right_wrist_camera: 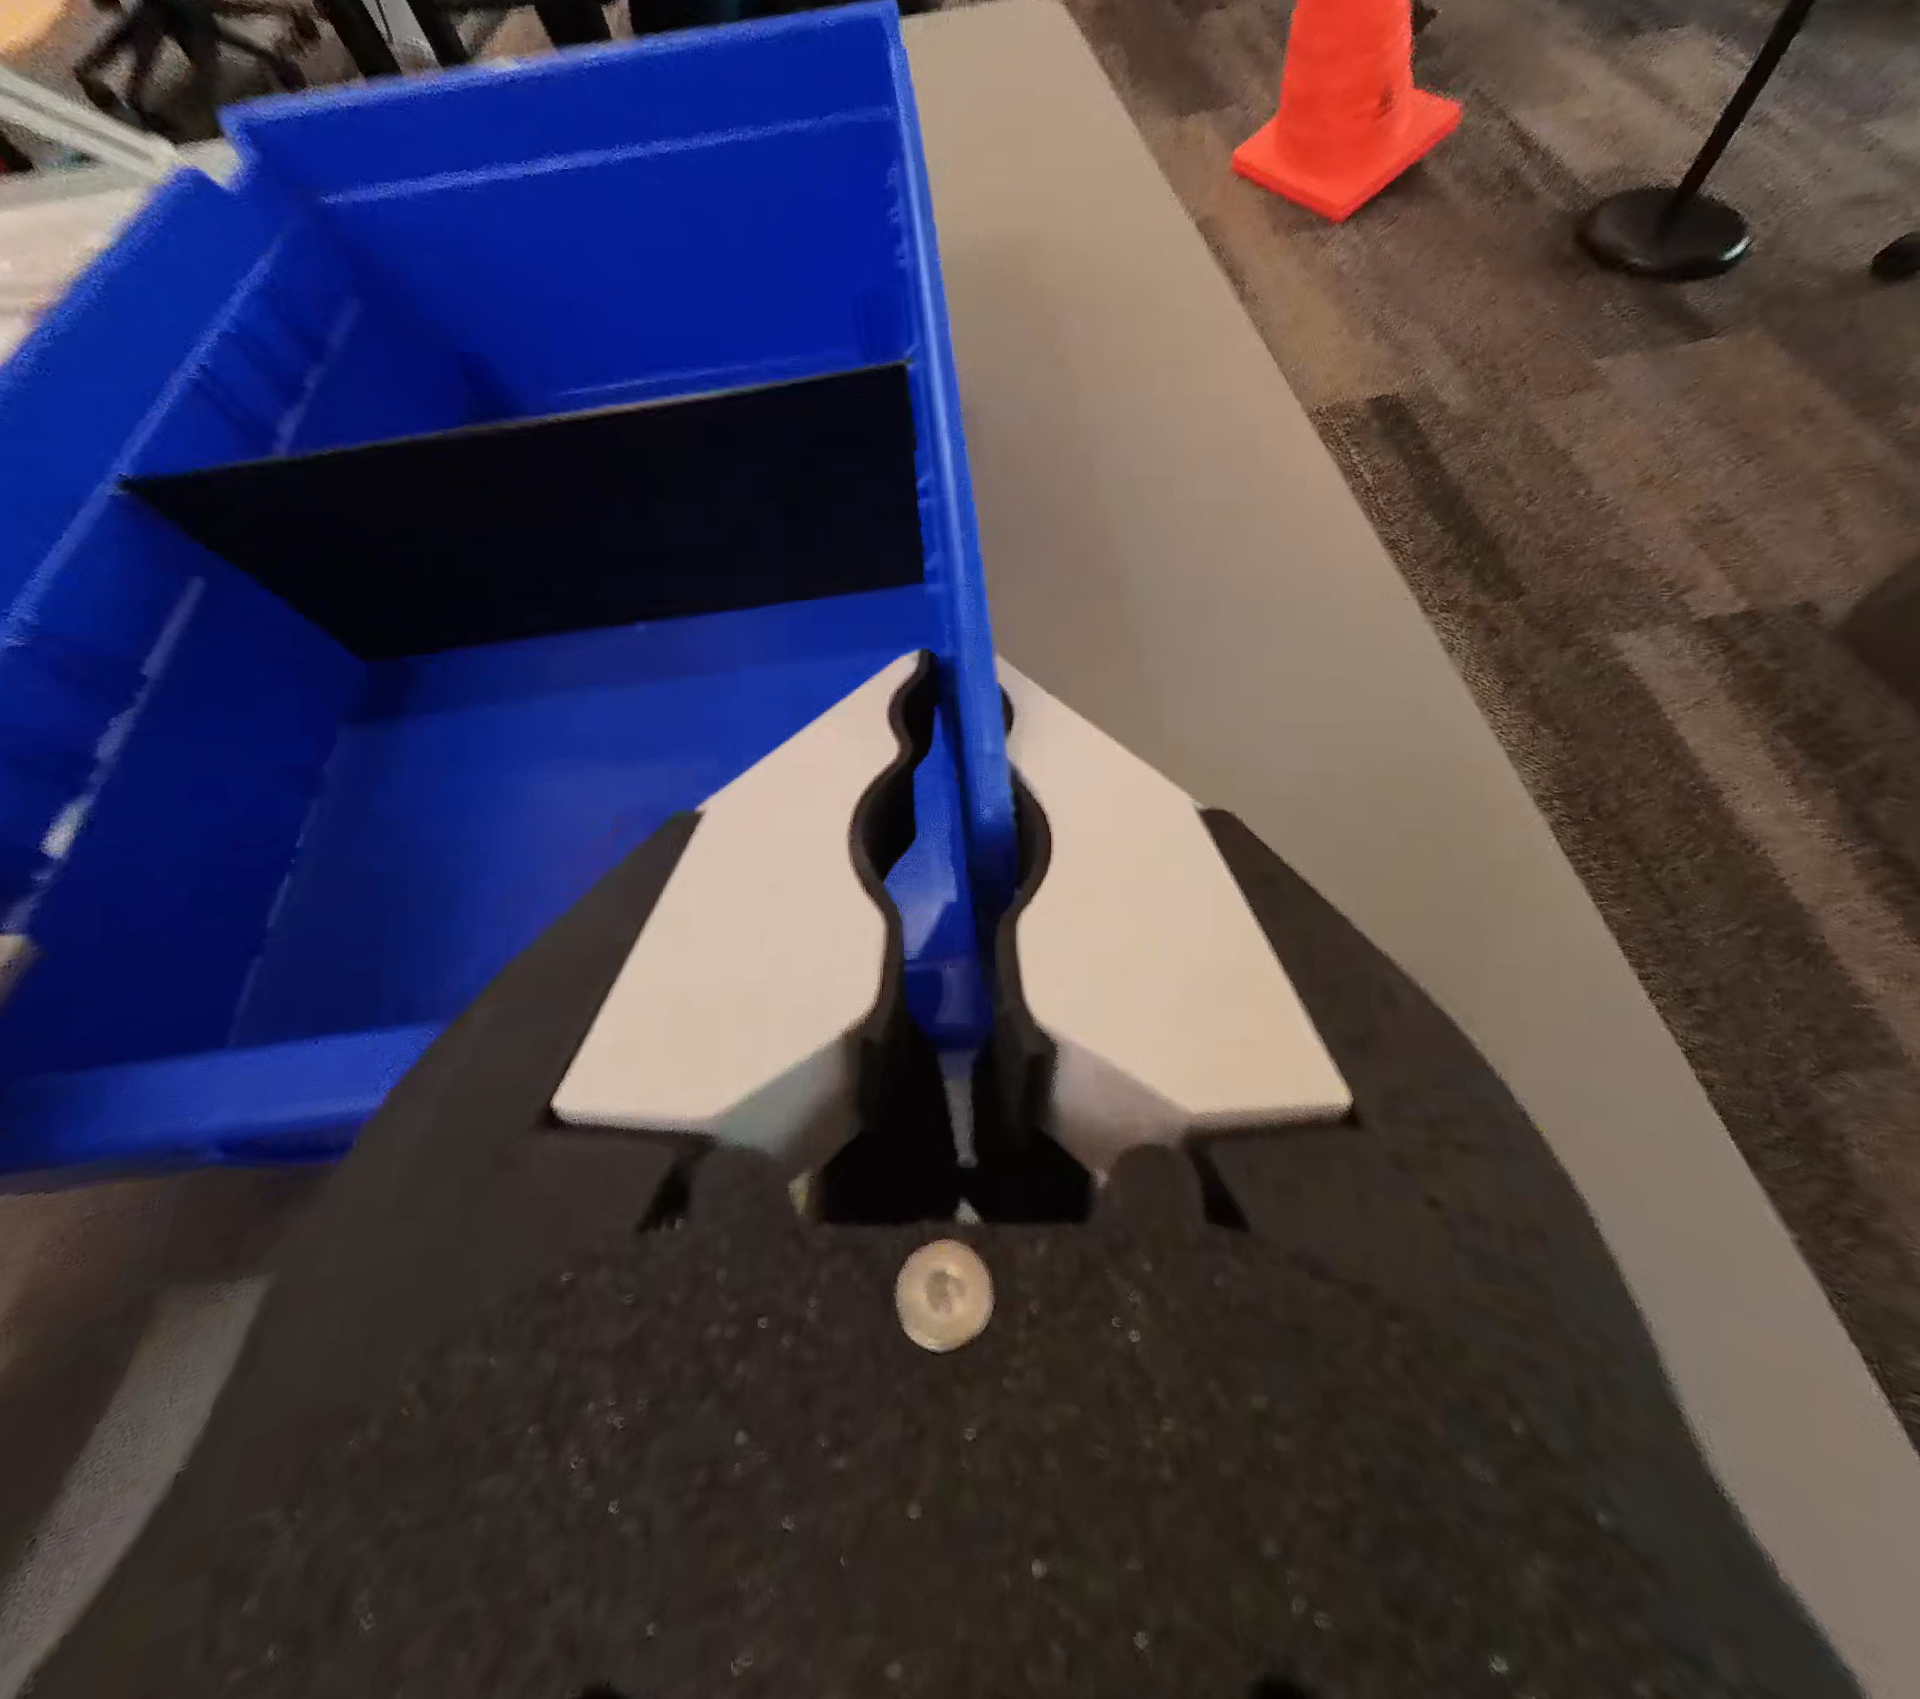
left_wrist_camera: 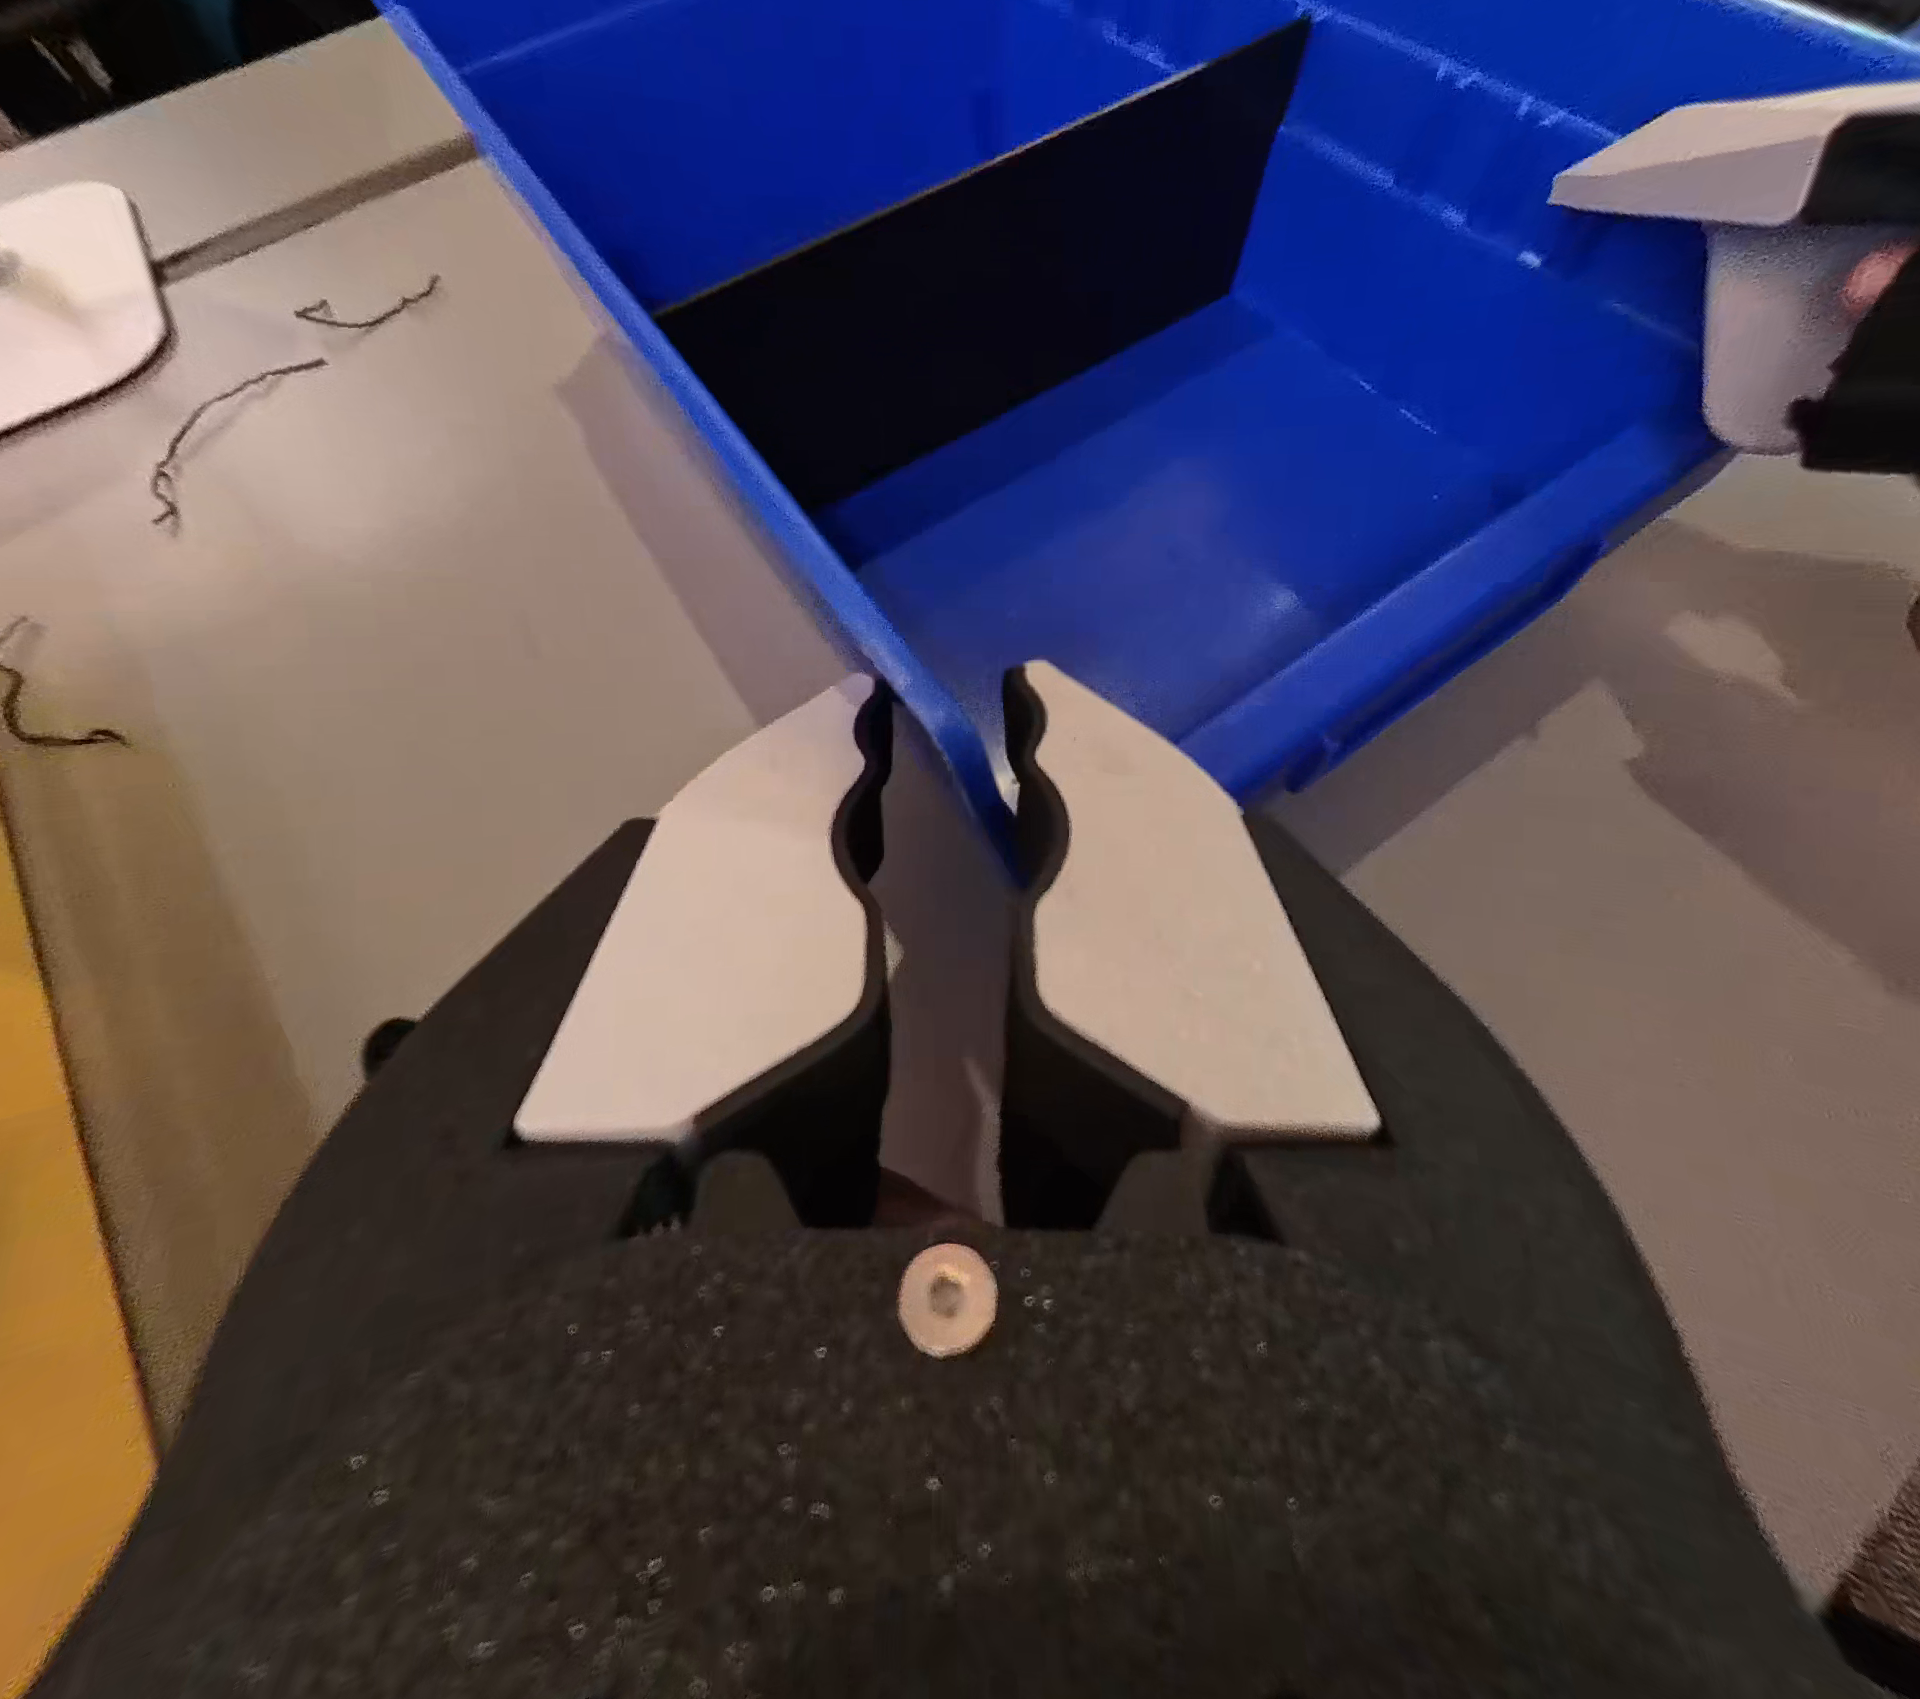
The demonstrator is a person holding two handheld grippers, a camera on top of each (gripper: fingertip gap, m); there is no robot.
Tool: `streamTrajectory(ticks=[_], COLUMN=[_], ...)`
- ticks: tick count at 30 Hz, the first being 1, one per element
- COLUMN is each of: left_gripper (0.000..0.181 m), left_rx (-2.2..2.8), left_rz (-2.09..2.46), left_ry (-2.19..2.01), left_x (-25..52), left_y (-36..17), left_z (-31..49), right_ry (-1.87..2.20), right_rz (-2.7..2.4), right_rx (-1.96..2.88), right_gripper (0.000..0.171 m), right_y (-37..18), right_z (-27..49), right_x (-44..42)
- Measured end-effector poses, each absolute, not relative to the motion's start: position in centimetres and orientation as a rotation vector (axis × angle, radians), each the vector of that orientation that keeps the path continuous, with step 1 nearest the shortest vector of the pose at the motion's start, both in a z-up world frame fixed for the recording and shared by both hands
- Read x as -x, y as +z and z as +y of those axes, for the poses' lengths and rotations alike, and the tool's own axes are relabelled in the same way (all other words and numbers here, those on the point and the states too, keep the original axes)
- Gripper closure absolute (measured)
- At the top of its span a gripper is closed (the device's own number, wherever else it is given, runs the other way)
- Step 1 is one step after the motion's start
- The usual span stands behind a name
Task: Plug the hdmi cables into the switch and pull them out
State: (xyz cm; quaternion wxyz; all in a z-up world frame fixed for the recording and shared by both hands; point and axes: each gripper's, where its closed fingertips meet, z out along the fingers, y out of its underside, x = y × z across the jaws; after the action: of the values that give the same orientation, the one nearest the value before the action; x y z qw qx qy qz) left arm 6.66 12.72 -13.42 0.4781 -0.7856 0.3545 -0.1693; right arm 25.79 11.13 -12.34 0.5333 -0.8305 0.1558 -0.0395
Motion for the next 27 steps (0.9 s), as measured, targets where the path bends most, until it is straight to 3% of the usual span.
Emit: streamTrajectory(ticks=[10, 16, 22, 27], left_gripper=[0.155, 0.142, 0.139, 0.137], left_rx=[1.963, 1.890, 1.896, 2.015], left_rz=[0.864, 0.783, 0.488, 0.342], left_ry=[-0.537, -0.808, -0.655, -0.351], left_x=[-6.7, 0.1, 18.5, 30.5], left_y=[-13.2, -6.0, -3.4, -7.5], left_z=[14.8, 10.8, 13.5, 15.6], right_ry=[-0.058, -0.190, 0.068, 0.399], right_rz=[0.406, 0.371, 0.105, -0.073], right_rx=[1.961, 1.753, 1.706, 1.784], right_gripper=[0.164, 0.150, 0.135, 0.122], right_y=[-12.5, -5.9, -2.0, -5.5], right_z=[14.9, 12.4, 12.1, 13.3], right_x=[-25.9, -25.0, -10.5, 6.2])
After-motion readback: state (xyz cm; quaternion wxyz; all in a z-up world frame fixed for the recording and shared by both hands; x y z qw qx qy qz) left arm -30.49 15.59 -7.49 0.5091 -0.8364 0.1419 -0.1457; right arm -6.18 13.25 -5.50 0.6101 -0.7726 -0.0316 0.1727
